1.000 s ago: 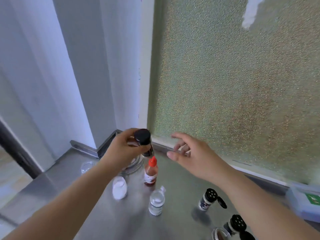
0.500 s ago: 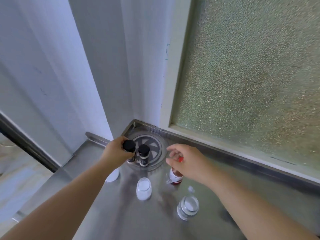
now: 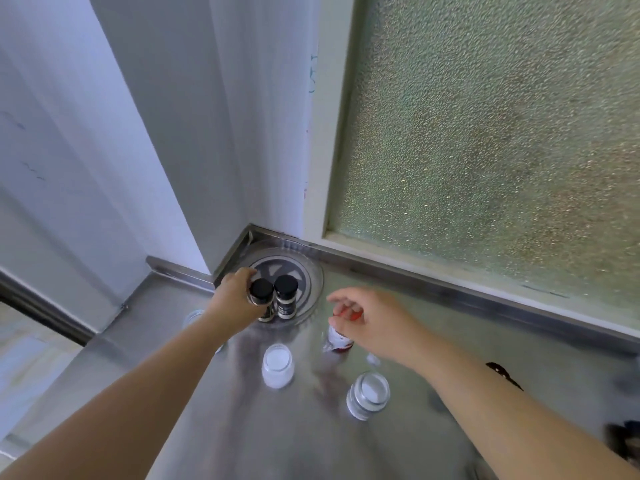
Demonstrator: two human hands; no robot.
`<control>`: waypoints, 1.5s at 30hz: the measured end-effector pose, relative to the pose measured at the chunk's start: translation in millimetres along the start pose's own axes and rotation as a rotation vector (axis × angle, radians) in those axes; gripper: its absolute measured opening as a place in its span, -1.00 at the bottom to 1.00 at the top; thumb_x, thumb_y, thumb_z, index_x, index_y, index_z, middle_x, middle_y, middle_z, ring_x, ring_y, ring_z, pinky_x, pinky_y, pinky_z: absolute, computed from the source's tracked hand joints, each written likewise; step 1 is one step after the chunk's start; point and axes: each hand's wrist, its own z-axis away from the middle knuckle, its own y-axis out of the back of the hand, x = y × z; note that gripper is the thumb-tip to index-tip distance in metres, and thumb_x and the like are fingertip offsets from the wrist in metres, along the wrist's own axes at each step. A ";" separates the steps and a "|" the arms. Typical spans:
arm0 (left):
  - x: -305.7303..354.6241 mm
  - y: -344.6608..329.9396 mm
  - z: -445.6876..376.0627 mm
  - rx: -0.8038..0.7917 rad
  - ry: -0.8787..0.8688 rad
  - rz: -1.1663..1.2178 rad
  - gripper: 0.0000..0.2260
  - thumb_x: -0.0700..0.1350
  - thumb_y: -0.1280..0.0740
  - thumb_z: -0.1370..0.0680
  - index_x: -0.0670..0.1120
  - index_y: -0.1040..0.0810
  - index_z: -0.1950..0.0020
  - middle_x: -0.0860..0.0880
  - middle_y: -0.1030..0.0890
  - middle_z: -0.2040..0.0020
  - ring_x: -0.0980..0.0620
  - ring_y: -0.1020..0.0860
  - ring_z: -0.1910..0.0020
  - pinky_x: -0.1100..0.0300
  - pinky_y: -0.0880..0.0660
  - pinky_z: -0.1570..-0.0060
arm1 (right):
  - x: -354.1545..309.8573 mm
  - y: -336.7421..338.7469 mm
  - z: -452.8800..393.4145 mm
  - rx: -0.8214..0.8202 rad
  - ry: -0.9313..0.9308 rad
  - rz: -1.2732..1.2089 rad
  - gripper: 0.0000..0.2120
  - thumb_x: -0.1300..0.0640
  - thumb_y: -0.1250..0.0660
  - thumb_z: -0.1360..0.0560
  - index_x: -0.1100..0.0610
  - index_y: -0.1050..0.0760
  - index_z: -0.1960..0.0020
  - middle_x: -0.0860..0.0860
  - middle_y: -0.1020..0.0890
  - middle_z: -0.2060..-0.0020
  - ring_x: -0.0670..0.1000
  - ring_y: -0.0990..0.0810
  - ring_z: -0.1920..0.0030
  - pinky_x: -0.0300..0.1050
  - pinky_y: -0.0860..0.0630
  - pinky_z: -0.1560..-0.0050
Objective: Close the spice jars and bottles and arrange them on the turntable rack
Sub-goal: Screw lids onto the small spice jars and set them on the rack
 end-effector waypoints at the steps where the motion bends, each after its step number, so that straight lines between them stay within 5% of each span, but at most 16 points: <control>1: 6.5 3.2 4.7 0.046 -0.055 -0.033 -0.46 -0.15 -0.41 -0.35 -0.06 -0.35 -0.29 -0.13 -0.44 -0.24 -0.15 -0.41 -0.21 0.01 -0.40 -0.21 | -0.1 1.3 2.3 -0.001 0.003 -0.003 -0.71 0.09 -0.35 -0.45 0.02 -0.50 -0.17 -0.13 -0.59 0.11 -0.06 -0.57 0.08 -0.40 -0.43 0.11; 4: 44.3 11.7 28.2 0.110 -0.298 -0.041 -0.56 -0.14 -0.38 -0.41 -0.05 -0.39 -0.27 -0.04 -0.46 -0.21 -0.04 -0.41 -0.21 0.07 -0.37 -0.23 | 4.5 8.1 14.0 0.018 0.001 -0.012 -0.73 0.10 -0.36 -0.45 0.02 -0.51 -0.15 -0.17 -0.57 0.16 -0.05 -0.57 0.08 -0.33 -0.45 0.06; 8: 106.7 -1.3 67.7 -0.102 -0.598 0.016 -0.63 -0.10 -0.40 -0.39 0.01 -0.46 -0.17 0.12 -0.53 0.01 0.27 -0.50 0.08 0.44 -0.42 0.04 | 18.8 26.8 47.6 0.080 -0.013 -0.003 -0.73 0.12 -0.37 -0.45 0.08 -0.52 -0.14 -0.09 -0.60 0.14 -0.11 -0.55 0.14 -0.48 -0.37 0.18; 13: 167.7 -59.7 100.0 -0.261 -0.766 0.009 -0.66 -0.13 -0.41 -0.41 -0.03 -0.46 -0.17 0.12 -0.50 0.02 0.33 -0.46 0.15 0.60 -0.32 0.13 | 55.0 60.1 118.7 0.166 -0.125 0.028 -0.71 0.08 -0.35 -0.46 0.04 -0.49 -0.18 -0.09 -0.60 0.07 -0.13 -0.55 0.05 -0.46 -0.38 0.12; 16: 191.5 -105.0 109.8 -0.353 -0.768 -0.031 -0.65 -0.12 -0.39 -0.43 -0.04 -0.45 -0.18 0.10 -0.49 0.00 0.15 -0.49 0.09 0.53 -0.32 0.15 | 83.6 79.3 167.2 0.240 -0.236 0.079 -0.69 0.04 -0.33 -0.47 0.00 -0.47 -0.21 -0.12 -0.57 0.04 -0.13 -0.52 0.03 -0.37 -0.41 0.02; 21: 205.7 -183.4 111.5 -0.454 -0.667 -0.114 -0.50 -0.16 -0.42 -0.38 -0.07 -0.35 -0.29 -0.06 -0.47 -0.24 -0.04 -0.49 -0.14 0.18 -0.40 -0.13 | 123.4 101.9 230.9 0.352 -0.342 0.154 -0.66 0.06 -0.30 -0.49 0.00 -0.44 -0.26 -0.10 -0.56 -0.05 -0.20 -0.45 0.02 -0.56 -0.29 0.12; 26: 208.8 -230.7 108.7 -0.497 -0.531 -0.076 -0.39 -0.19 -0.42 -0.40 -0.08 -0.24 -0.38 -0.10 -0.34 -0.37 -0.08 -0.36 -0.32 0.19 -0.27 -0.28 | 152.2 102.3 260.2 0.367 -0.394 0.141 -0.67 0.07 -0.29 -0.49 0.03 -0.44 -0.25 -0.07 -0.57 -0.08 -0.20 -0.46 -0.01 -0.61 -0.25 0.07; 30: 203.2 -255.9 102.0 -0.494 -0.403 0.048 -0.45 -0.21 -0.42 -0.39 -0.09 -0.30 -0.32 -0.11 -0.50 -0.20 -0.10 -0.47 -0.17 0.19 -0.33 -0.11 | 164.8 100.4 266.5 0.359 -0.413 0.127 -0.70 0.06 -0.29 -0.49 0.03 -0.46 -0.21 -0.04 -0.57 -0.07 -0.12 -0.50 -0.06 -0.39 -0.35 -0.07; 35: 200.6 -264.1 104.2 -0.431 -0.388 0.158 -0.73 -0.28 -0.42 -0.38 -0.06 -0.41 0.05 -0.07 -0.55 0.14 -0.07 -0.49 0.13 0.20 -0.33 0.16 | 168.9 103.0 261.4 0.348 -0.401 0.092 -0.67 0.07 -0.28 -0.49 0.01 -0.43 -0.25 -0.07 -0.55 -0.10 -0.22 -0.46 -0.03 -0.58 -0.27 0.03; 39: 210.9 -237.3 115.8 -0.359 -0.482 0.264 -0.72 -0.12 -0.46 -0.31 0.11 -0.40 0.16 0.14 -0.58 0.26 0.14 -0.52 0.23 0.29 -0.40 0.21 | 159.1 110.6 249.4 0.348 -0.439 0.038 -0.67 -0.05 -0.25 -0.51 -0.03 -0.41 -0.25 -0.11 -0.54 -0.04 -0.17 -0.49 -0.02 -0.39 -0.34 -0.06; 42: 228.7 -200.8 131.7 -0.321 -0.631 0.274 -0.77 -0.04 -0.38 -0.35 0.13 -0.35 0.14 0.37 -0.56 0.21 0.26 -0.51 0.22 0.45 -0.37 0.23 | 139.8 122.8 231.6 0.387 -0.534 -0.148 -0.62 -0.23 -0.11 -0.52 0.05 -0.48 -0.01 -0.08 -0.59 0.14 -0.14 -0.53 0.18 -0.26 -0.43 0.05; 45: 243.2 -168.2 144.8 -0.308 -0.736 0.253 -0.79 0.06 -0.30 -0.36 0.11 -0.32 0.09 0.31 -0.53 0.12 0.19 -0.49 0.17 0.46 -0.37 0.21 | 114.3 136.4 212.3 0.442 -0.473 -0.488 -0.61 -0.13 -0.14 -0.55 0.16 -0.55 0.11 0.02 -0.65 0.28 -0.11 -0.58 0.35 -0.25 -0.51 0.24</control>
